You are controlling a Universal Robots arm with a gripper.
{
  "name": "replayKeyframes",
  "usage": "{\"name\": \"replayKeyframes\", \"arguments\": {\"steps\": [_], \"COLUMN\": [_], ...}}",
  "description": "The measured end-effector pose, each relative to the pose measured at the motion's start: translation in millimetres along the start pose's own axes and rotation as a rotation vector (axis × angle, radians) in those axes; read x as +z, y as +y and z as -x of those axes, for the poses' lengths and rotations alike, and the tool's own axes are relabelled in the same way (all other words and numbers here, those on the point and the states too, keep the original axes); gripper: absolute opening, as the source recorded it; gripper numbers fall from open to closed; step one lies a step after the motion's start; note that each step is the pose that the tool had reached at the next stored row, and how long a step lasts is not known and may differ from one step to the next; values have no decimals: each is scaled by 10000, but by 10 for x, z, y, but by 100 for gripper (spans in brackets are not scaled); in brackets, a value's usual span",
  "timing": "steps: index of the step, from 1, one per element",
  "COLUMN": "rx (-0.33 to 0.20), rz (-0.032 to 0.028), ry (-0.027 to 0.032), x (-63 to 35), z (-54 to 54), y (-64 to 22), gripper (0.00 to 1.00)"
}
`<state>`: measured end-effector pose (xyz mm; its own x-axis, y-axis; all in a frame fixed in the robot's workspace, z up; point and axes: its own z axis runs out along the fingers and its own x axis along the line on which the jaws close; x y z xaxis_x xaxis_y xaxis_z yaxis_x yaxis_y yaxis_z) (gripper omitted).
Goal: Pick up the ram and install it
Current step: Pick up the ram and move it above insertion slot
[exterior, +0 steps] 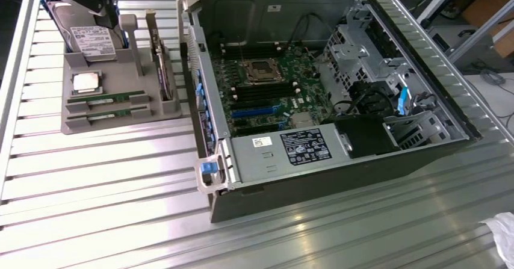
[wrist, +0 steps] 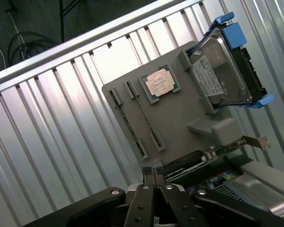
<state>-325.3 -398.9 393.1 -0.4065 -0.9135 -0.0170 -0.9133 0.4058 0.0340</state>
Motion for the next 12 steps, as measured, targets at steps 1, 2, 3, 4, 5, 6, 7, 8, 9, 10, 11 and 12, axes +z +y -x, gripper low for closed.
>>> {"name": "replayKeyframes", "arguments": {"steps": [1, 2, 3, 4, 5, 6, 7, 8, 9, 10, 11, 12], "rx": [-52, -142, -210, -304, -352, -405, -449, -487, -529, -569, -651, -1203], "rz": [0, 1, 1, 2, 2, 2, 2, 3, 3, 3, 4, 10], "ry": [2, 8, 13, 19, 22, 25, 28, 30, 32, 34, 38, 63], "x": [0, 0, 0, 0, 0, 0, 0, 0, 0, 0, 0, 0], "z": [0, 0, 0, 0, 0, 0, 0, 0, 0, 0, 0, 0], "y": [0, 0, 0, 0, 0, 1, 0, 0, 0, 0, 0, 0], "gripper": [11, 11, 11, 11, 11, 11, 11, 11, 11, 11, 11, 11]}}
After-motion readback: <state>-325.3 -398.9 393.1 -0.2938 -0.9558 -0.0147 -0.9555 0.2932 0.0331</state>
